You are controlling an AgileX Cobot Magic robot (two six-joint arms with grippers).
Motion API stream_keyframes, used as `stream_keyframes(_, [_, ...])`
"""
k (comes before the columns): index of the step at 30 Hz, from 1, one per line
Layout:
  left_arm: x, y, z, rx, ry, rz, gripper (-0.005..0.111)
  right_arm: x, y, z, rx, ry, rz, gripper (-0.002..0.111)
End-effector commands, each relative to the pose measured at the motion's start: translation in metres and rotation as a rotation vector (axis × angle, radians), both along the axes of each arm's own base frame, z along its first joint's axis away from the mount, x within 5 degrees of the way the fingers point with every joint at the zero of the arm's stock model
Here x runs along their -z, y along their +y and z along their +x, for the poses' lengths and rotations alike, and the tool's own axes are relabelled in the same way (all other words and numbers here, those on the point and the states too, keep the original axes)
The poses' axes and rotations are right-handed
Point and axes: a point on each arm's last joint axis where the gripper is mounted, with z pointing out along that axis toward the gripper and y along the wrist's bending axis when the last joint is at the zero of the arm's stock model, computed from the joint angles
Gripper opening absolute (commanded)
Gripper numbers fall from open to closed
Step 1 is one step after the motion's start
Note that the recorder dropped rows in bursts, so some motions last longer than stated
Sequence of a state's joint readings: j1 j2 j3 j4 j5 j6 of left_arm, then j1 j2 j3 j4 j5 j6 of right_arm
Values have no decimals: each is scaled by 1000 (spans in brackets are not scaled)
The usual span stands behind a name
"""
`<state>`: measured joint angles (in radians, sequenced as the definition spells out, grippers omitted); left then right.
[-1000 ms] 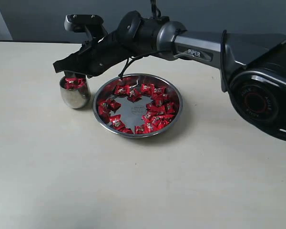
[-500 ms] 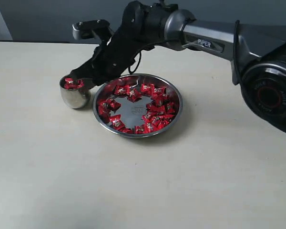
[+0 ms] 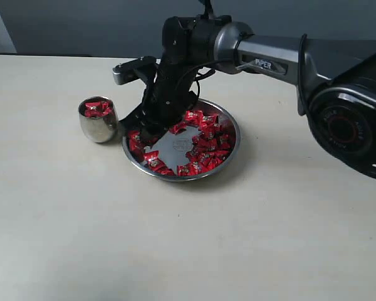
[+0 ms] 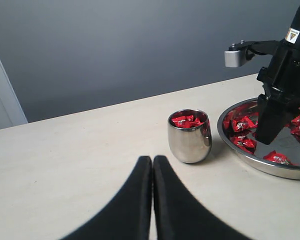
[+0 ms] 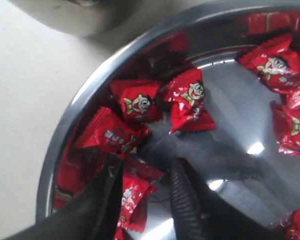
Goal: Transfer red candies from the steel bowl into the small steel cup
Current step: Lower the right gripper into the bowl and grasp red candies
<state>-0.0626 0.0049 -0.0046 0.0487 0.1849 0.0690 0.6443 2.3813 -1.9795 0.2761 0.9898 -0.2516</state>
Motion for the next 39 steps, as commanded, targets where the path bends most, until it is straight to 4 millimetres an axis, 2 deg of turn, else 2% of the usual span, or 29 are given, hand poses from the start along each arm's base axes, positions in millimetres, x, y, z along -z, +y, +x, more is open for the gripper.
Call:
stream_keyframes(1, [1, 0, 0, 0, -5, -8, 2, 11, -2, 1, 3, 18, -20, 33])
stream_keyframes(21, [1, 0, 0, 0, -5, -8, 2, 38, -5, -2, -11, 91, -82, 31])
stream_keyframes(24, [1, 0, 0, 0, -5, -8, 2, 38, -5, -1, -10, 81, -80, 21])
stream_keyframes(27, [1, 0, 0, 0, -5, -8, 2, 37, -4, 0, -4, 69, -75, 3])
stream_keyframes(29, [1, 0, 0, 0, -5, -8, 2, 36, -4, 1, 10, 65, -69, -1])
stream_keyframes(33, [1, 0, 0, 0, -5, -8, 2, 25, -4, 2, 11, 34, -55, -1])
stream_keyframes(39, [1, 0, 0, 0, -5, -8, 2, -13, -2, 6, 25, -69, 18, -1])
